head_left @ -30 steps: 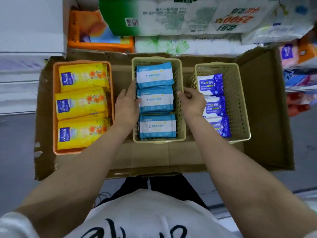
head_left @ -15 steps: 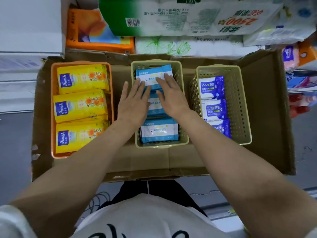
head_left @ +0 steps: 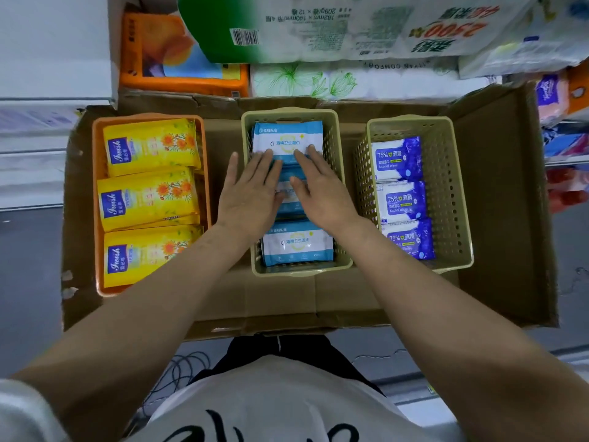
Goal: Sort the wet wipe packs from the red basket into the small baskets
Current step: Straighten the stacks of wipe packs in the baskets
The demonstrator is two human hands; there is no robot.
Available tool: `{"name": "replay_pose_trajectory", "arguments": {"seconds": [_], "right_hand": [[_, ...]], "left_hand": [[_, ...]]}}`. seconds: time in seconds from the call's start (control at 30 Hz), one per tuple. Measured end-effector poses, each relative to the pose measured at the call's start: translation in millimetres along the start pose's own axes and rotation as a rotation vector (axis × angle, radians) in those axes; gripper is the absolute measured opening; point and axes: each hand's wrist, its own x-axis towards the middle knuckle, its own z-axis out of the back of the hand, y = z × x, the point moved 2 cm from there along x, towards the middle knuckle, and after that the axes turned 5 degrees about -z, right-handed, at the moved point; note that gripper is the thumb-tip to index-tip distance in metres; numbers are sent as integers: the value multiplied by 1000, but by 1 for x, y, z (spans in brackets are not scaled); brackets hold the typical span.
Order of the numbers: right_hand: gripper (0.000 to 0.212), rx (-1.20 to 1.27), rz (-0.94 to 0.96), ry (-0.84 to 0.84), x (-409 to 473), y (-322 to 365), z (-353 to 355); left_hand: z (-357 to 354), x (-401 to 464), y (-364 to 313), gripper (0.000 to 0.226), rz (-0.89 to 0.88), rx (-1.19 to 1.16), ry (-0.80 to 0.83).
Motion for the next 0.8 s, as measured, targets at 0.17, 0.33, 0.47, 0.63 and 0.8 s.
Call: {"name": "replay_pose_trajectory", "arguments": {"seconds": [0.17,0.33,0.47,0.63,0.8], "right_hand": [[51,-45,-27,29,-42,-10,-16],[53,-121,-45,90,-32,-15,-23],[54,-166,-30,99,-32,-18,-25],[54,-66,-29,106,-41,-14,-18],[40,-102,-33,86,-80,-20,-14]], "left_hand": [[-9,-37,-22,55,-75,-5,24],[-10,-31,-24,56,-44,25,83],[-11,-31,-24,57,-34,20,110],[-6,-41,-30,57,-4,-35,74],[-5,-81,-50,51,-61,-126,20]]}}
